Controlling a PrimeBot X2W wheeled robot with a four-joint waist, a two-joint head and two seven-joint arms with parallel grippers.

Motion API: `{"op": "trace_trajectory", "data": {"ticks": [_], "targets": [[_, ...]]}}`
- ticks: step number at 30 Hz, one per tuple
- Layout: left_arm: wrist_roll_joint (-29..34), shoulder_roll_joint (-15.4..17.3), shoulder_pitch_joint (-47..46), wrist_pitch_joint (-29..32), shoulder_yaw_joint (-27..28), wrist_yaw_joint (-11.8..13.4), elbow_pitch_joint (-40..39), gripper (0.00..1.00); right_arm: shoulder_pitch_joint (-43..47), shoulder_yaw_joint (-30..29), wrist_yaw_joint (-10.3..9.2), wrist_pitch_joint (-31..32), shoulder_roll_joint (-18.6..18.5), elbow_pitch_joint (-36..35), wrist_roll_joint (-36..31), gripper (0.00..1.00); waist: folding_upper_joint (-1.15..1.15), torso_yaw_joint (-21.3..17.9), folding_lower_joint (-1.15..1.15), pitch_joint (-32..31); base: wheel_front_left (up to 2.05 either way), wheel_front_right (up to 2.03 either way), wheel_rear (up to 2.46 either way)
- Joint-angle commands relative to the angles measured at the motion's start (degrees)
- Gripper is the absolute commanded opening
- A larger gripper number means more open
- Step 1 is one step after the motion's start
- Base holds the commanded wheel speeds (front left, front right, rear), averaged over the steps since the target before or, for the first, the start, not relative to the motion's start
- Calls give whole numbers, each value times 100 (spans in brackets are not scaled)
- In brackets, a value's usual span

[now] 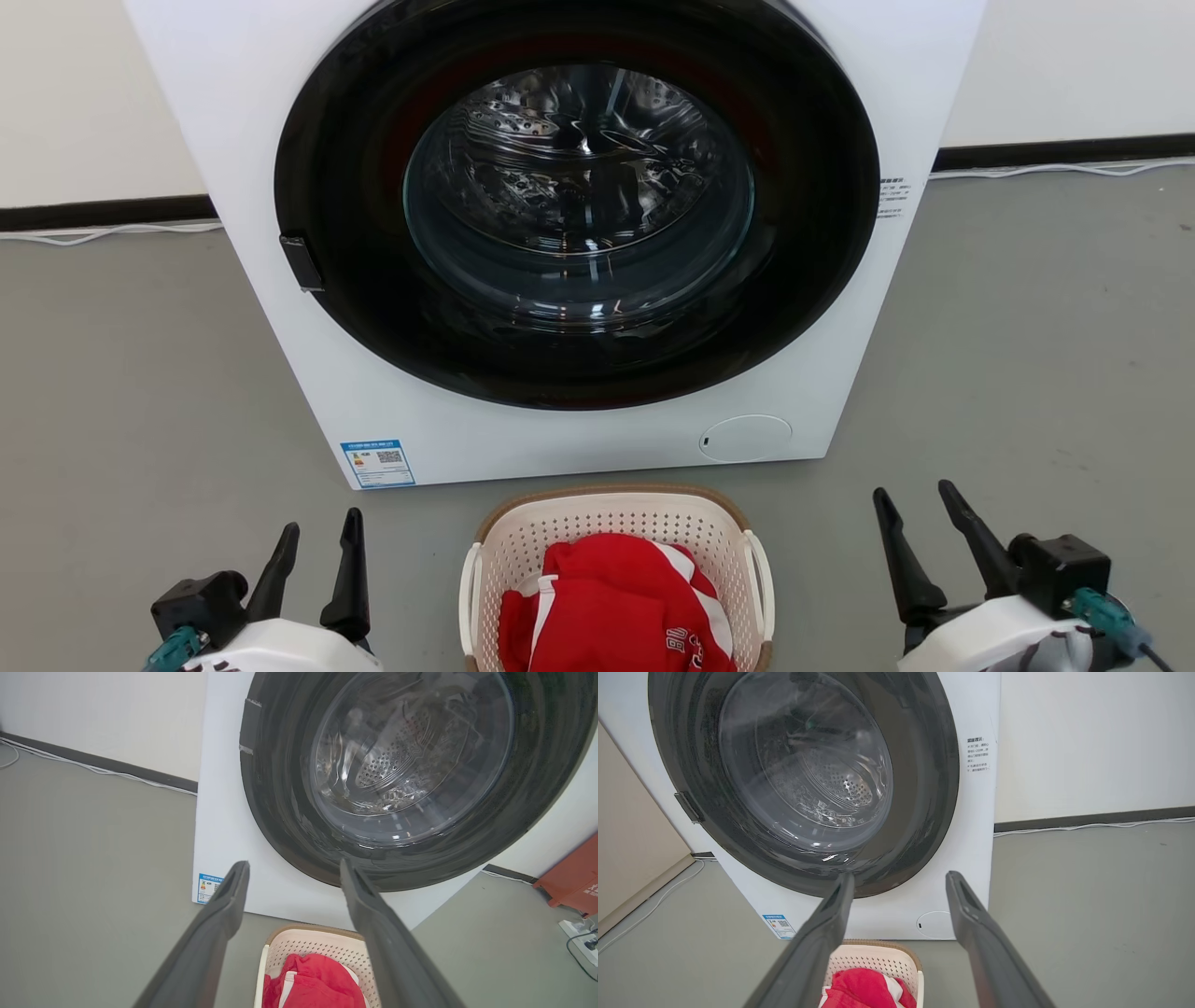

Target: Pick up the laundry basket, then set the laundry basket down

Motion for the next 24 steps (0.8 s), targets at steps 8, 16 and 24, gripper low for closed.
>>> {"op": "trace_trajectory", "data": {"ticks": [8, 16, 24], "targets": [[608, 96, -320, -198, 164, -38, -83, 100, -311, 214, 39, -237, -113, -57, -641, 100, 0, -11, 0, -3, 0, 0, 0], [1118, 132, -344, -331, 189, -40, -30, 100, -294, 247, 42, -371, -135, -26, -1196, 100, 0, -22, 0, -15, 0, 0, 0], [1114, 138, -338, -331, 219, -40, -20, 100, -267, 210, 42, -371, -96, 11, -1179, 100, 0, -33, 0, -24, 0, 0, 0]]}}
